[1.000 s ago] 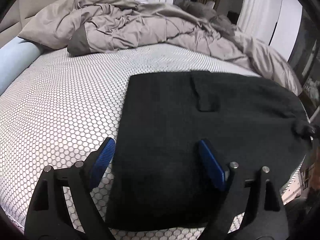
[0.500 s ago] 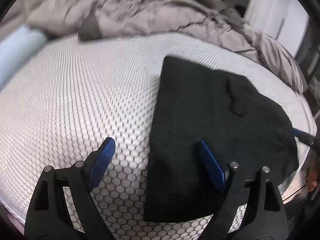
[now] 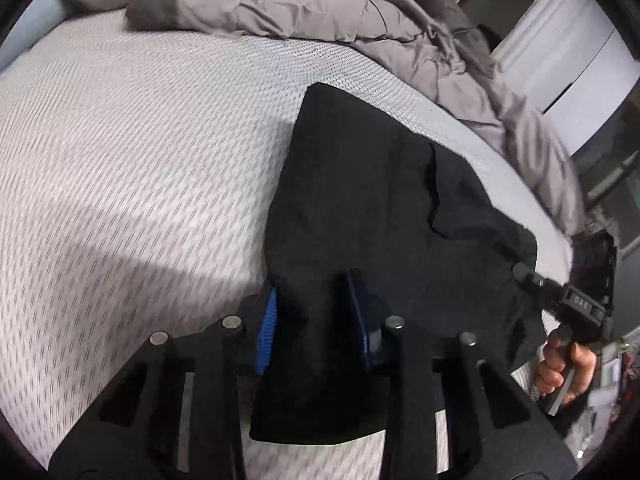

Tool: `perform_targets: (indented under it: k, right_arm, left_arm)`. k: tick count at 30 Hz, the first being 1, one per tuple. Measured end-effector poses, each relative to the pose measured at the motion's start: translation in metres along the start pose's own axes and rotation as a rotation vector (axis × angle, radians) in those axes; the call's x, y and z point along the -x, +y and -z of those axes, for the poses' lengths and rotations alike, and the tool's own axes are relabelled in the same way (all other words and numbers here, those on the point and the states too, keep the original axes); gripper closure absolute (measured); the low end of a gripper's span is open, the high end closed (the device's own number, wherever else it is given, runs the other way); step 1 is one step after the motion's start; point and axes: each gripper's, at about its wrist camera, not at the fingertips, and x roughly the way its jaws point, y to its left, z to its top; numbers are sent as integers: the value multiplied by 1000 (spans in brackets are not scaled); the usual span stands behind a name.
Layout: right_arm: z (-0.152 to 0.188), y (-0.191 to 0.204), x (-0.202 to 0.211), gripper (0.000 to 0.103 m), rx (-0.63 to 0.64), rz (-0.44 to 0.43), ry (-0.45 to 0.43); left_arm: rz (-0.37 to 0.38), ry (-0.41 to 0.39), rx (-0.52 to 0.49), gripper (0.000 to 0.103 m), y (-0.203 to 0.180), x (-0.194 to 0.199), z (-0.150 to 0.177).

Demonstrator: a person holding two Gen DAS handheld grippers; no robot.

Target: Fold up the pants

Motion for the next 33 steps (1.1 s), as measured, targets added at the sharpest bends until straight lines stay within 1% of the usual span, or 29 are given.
perform_targets:
  k: [1,2,3,4,5,6,7,8,10,11,12,13,14,15,16,17,18,21,22,23,24,26,27,28,29,31,32,33]
  right_arm:
    - [-7,-4,-4,66,13,59,-13]
    - [-9,-7,-7,54,20,125,-19]
    - [-9,-9,-6,48,5,134,-20]
    - [-8,-10,-1,46,-13,114,-17]
    - [-7,-8,5,42,-10,110,-15]
    - [-5,-3,14,41,12,130,-30]
    - [-1,5,25,41,62,160,-59]
    - [3,13,33,41,108,181,-87]
    - [10,31,45,40,187,223,-132]
    - [16,41,46,36,226,234,-141]
    - [20,51,46,30,270,237,-141]
    - [23,64,41,28,324,244,-122]
    - [29,72,36,27,368,257,-102]
    - [33,84,24,27,425,292,-79]
    - [38,92,16,30,474,330,-71]
    - [37,99,7,36,504,353,-70]
    - [40,104,2,41,532,375,-70]
    - [42,111,-2,41,540,398,-99]
    - [41,112,-1,41,527,384,-111]
    - [39,112,1,41,511,317,-111]
    - [39,113,0,41,511,278,-110]
    - [41,116,-5,41,536,284,-104]
    - [44,118,-7,41,553,271,-89]
    - [43,120,-13,41,561,226,-44]
    - [42,121,-12,42,556,215,-33]
    - [39,123,6,42,541,267,-129]
    - [39,123,11,42,531,267,-152]
    - [37,123,12,42,524,245,-155]
  left_arm:
    - [-11,6,-7,74,-6,-8,-8]
    - [-25,13,-9,73,-11,-15,-12]
    - [-46,18,-23,70,-17,-20,-15]
    - [-71,5,-41,67,-20,-19,-13]
    - [-99,-29,-68,53,-23,-14,-10]
    - [-118,-49,-85,40,-25,-10,-8]
    - [-150,-77,-99,39,-25,-4,-6]
    - [-173,-123,-105,39,-25,4,-3]
    - [-170,-171,-124,31,-30,15,2]
    - [-165,-175,-149,24,-35,16,2]
    - [-160,-176,-174,23,-42,14,2]
    - [-155,-174,-212,23,-51,9,0]
    - [-157,-180,-248,23,-60,5,-1]
    - [-158,-190,-291,23,-70,0,-1]
    - [-142,-186,-345,23,-81,-7,-3]
    - [-127,-172,-395,27,-90,-13,-3]
    - [-116,-160,-418,30,-100,-20,-7]
    - [-78,-99,-442,31,-109,-29,-5]
    - [-71,-87,-447,31,-111,-34,-3]
    - [-78,-80,-464,31,-114,-37,-1]
    - [-88,-80,-479,31,-116,-43,-2]
    - [-94,-81,-485,31,-118,-47,-2]
    - [-94,-79,-484,30,-118,-49,-2]
    - [-91,-79,-478,30,-119,-51,-4]
    - [-89,-81,-473,29,-117,-50,-2]
    - [-93,-85,-472,29,-112,-46,4]
    - [-96,-90,-473,28,-112,-46,5]
    - [-99,-91,-474,28,-110,-43,8]
